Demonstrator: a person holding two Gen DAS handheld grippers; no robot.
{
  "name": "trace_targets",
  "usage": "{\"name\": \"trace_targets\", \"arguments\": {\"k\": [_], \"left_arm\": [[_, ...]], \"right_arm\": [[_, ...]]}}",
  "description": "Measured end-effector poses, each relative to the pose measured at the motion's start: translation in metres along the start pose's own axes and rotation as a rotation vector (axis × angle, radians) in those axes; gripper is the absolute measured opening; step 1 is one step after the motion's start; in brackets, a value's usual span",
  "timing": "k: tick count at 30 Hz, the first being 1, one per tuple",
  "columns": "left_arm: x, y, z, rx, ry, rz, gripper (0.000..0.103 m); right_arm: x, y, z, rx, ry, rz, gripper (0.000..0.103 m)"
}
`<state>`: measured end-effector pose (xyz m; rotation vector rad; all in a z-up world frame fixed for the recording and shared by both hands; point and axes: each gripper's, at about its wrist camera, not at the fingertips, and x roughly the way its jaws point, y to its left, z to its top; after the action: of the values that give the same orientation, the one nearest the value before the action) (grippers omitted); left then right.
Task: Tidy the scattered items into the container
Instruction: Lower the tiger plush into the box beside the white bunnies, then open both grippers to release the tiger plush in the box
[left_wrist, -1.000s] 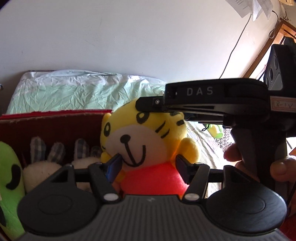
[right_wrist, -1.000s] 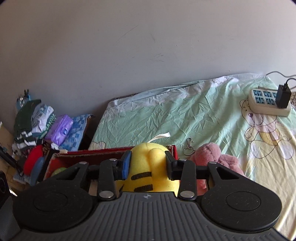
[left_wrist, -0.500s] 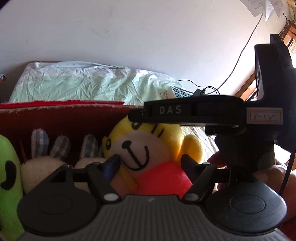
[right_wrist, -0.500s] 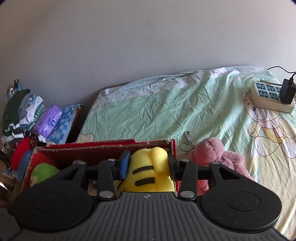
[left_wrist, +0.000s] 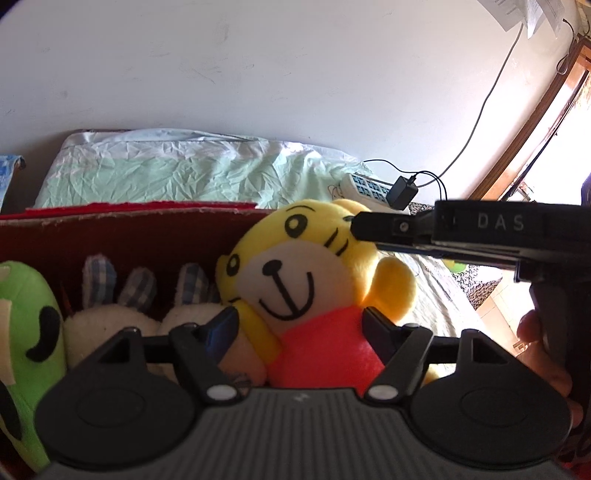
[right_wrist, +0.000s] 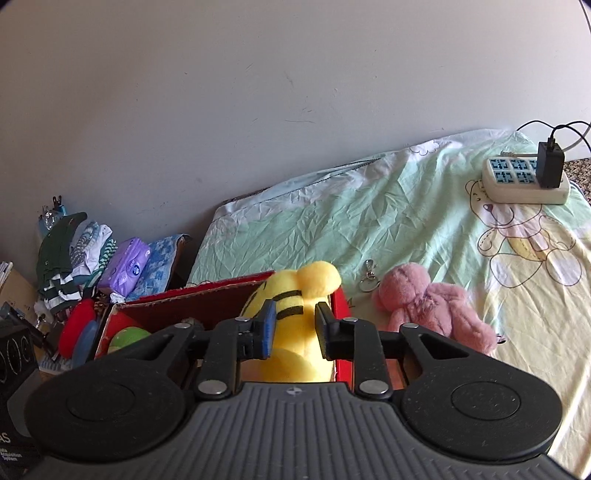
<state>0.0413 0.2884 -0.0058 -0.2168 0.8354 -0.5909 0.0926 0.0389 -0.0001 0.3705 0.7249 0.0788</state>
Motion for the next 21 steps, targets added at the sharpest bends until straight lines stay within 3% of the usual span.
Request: {"name": "trace_targets", "arguments": {"k": [21], "left_arm": [[0.013,-0.016,0.002,0.032,0.01,0.125,0.076]], "right_arm": [[0.024,0.002,-0.01,-0.04,0.013,-0.017,0.027]]}}
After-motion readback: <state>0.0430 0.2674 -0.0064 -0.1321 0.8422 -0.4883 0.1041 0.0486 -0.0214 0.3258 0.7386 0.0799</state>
